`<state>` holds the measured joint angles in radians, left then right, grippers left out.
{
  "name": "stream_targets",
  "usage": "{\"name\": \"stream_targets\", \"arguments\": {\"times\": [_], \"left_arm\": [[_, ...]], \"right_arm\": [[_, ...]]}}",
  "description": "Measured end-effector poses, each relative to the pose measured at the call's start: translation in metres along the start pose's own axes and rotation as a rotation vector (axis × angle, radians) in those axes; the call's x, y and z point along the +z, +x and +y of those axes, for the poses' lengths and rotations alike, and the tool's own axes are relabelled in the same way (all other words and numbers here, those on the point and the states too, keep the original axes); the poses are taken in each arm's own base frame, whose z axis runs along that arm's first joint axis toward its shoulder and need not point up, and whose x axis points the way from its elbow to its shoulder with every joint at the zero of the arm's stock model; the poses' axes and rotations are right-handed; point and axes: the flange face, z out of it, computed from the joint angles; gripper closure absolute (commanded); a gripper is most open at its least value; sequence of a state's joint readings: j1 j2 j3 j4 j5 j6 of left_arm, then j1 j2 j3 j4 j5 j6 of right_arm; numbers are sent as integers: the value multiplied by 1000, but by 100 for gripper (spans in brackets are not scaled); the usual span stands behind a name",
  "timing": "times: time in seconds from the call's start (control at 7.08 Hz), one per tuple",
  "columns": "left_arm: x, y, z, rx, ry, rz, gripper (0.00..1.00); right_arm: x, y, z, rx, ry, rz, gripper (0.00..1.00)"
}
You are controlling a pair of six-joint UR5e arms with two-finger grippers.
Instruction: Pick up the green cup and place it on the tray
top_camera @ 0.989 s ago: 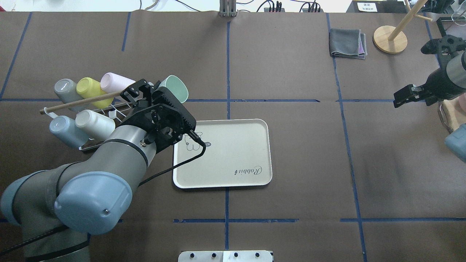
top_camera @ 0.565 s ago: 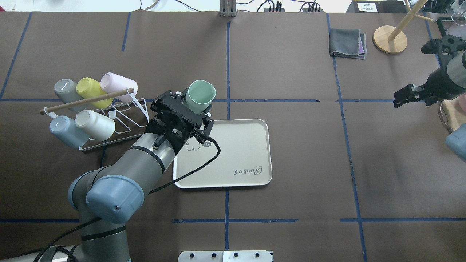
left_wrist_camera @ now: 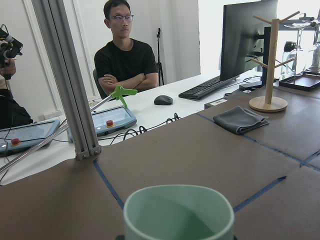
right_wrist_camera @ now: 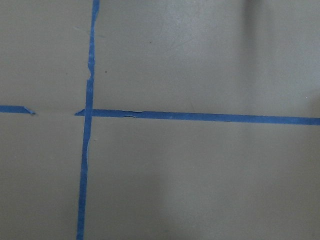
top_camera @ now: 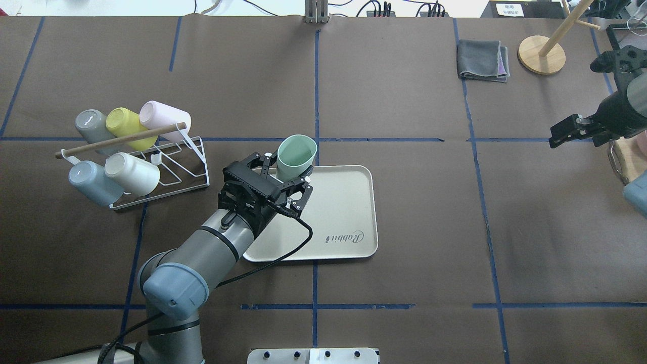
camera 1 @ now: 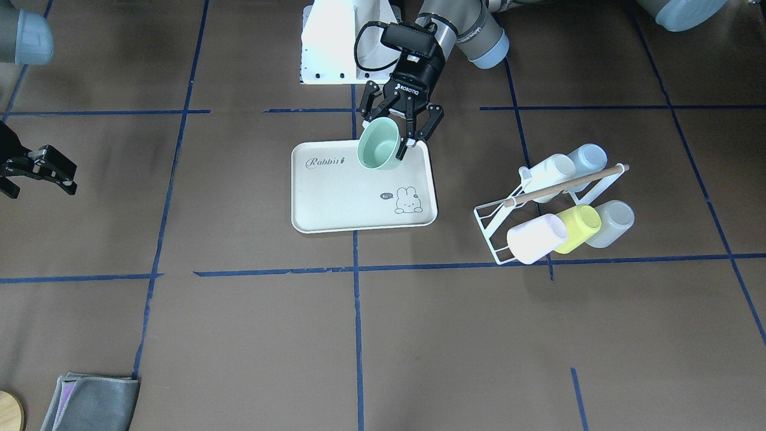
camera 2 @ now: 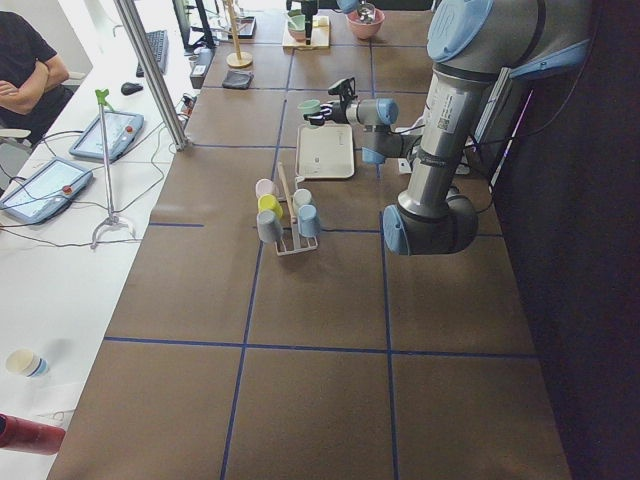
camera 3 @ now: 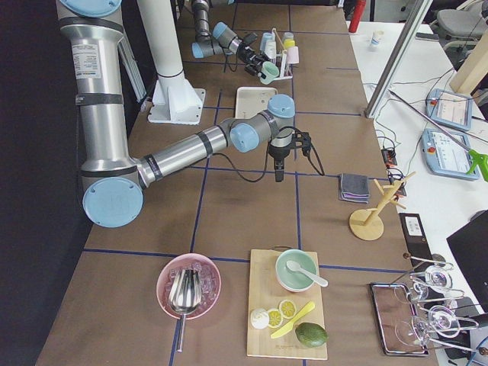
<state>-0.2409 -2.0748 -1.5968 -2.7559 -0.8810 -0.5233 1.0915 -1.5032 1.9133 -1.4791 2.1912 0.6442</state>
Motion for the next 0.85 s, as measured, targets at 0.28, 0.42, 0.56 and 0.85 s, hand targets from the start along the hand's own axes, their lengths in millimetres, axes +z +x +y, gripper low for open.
{"name": "stream_targets", "arguments": {"times": [0.28, 0.42, 0.56, 0.85], "left_arm": [[15, -2, 39, -49, 46, 34, 91], [22, 1, 46, -57, 53, 39, 91], [29, 7, 52, -55, 49, 40, 91], [41, 14, 63, -37, 27, 44, 91]], "right_arm": [[0, 2, 0, 2, -1, 1, 0], [1, 3, 1, 4, -3, 3, 0], [1, 5, 1, 6, -5, 4, 0], [3, 7, 2, 9, -8, 7, 0]]}}
